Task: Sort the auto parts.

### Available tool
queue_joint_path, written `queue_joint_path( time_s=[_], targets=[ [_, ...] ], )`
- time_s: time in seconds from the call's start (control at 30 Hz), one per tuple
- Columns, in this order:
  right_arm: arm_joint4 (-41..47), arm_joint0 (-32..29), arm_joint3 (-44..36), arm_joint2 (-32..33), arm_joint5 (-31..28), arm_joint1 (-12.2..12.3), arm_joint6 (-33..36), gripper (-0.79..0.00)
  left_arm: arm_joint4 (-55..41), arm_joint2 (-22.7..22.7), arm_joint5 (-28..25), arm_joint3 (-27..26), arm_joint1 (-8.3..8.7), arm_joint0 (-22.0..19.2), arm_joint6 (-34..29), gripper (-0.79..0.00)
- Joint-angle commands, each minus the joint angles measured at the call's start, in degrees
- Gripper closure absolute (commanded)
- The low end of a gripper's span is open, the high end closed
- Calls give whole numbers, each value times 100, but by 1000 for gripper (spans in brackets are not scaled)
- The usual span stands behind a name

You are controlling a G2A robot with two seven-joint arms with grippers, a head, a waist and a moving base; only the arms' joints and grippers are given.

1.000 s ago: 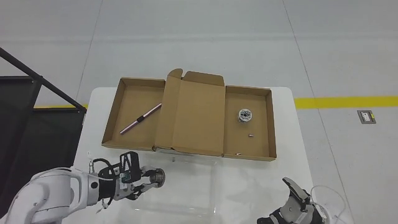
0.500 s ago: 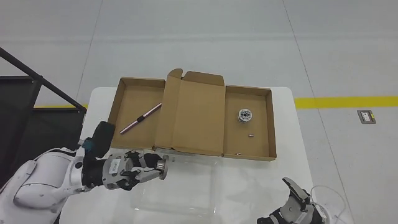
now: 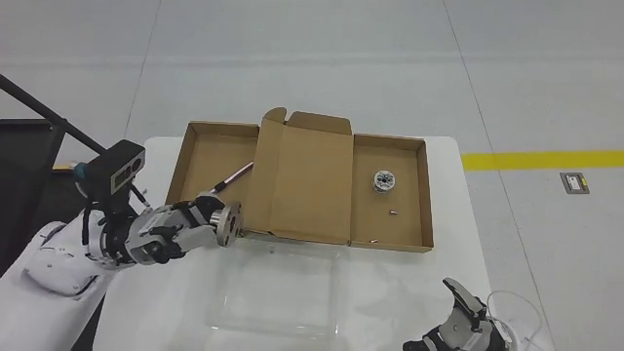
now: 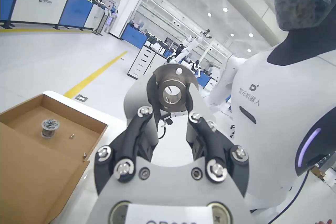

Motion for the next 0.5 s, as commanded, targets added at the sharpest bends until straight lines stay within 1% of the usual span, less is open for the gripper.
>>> queue_joint_path(
  time_s=[0.0, 0.03, 0.13, 0.27, 0.4, 0.47],
  targets=[
    [0, 0, 0, 0, 0, 0, -1, -785, 233, 2, 0, 57, 19, -43, 0, 0],
    [0, 0, 0, 0, 0, 0, -1, -785, 392, -26, 0, 94, 30, -56, 0, 0],
    [0, 0, 0, 0, 0, 0, -1, -785, 1308, -254, 0, 303, 78, -74, 1, 0],
    [0, 0, 0, 0, 0, 0, -1, -785, 2649, -619, 0, 775, 93, -119, 14, 0],
    [0, 0, 0, 0, 0, 0, -1, -785, 4340, -761, 8, 1282, 19, -217, 507, 0],
    [0, 0, 0, 0, 0, 0, -1, -785, 5267, -709, 317, 1414, -41, -311, 849, 0]
  ],
)
